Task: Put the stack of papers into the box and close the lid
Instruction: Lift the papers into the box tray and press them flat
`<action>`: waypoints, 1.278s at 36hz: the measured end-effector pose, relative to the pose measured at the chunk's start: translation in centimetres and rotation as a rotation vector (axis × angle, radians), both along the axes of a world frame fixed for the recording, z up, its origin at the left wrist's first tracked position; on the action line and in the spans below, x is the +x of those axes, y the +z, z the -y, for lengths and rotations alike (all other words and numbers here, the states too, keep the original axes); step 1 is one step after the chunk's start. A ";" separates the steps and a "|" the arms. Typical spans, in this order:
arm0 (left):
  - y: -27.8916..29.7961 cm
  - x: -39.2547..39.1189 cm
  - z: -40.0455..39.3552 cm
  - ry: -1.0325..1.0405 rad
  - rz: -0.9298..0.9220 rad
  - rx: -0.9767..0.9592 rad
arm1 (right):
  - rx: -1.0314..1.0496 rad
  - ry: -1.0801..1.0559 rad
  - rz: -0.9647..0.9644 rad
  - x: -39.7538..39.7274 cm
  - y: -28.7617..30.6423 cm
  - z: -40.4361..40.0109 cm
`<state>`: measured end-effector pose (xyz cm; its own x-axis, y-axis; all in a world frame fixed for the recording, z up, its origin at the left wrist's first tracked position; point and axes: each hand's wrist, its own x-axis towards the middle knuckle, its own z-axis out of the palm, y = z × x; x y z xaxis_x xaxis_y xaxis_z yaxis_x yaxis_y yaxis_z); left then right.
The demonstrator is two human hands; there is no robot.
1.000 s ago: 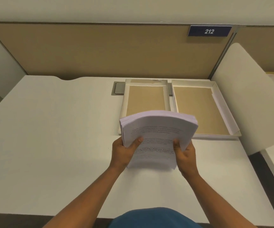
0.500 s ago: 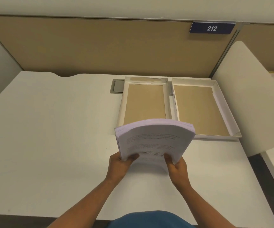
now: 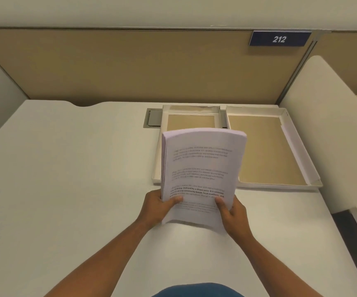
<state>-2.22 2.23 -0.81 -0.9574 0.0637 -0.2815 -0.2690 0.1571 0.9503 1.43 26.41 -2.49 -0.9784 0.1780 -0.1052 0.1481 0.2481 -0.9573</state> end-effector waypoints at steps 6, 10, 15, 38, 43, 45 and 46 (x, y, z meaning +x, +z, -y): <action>0.7 -4.9 0.1 -0.027 -0.024 -0.047 | 0.068 0.021 0.000 -5.2 1.5 -0.8; 1.0 -8.7 -0.3 -0.009 0.024 -0.054 | 0.113 0.031 0.038 -9.1 2.6 -1.3; 0.5 -13.5 -0.7 -0.026 0.171 -0.009 | 0.151 0.034 0.108 -13.6 2.6 -1.6; -5.0 -21.5 -2.2 0.104 0.323 -0.149 | 0.275 0.039 0.512 -23.8 -1.2 -0.5; -4.9 -20.9 -2.2 0.107 0.256 -0.303 | 0.437 0.034 0.516 -23.4 -0.6 0.1; -4.5 -20.7 -2.3 0.095 0.230 -0.361 | 0.496 0.045 0.520 -23.2 -0.4 0.3; -4.3 -20.6 -2.4 0.088 0.220 -0.380 | 0.527 0.054 0.514 -23.1 -0.2 0.4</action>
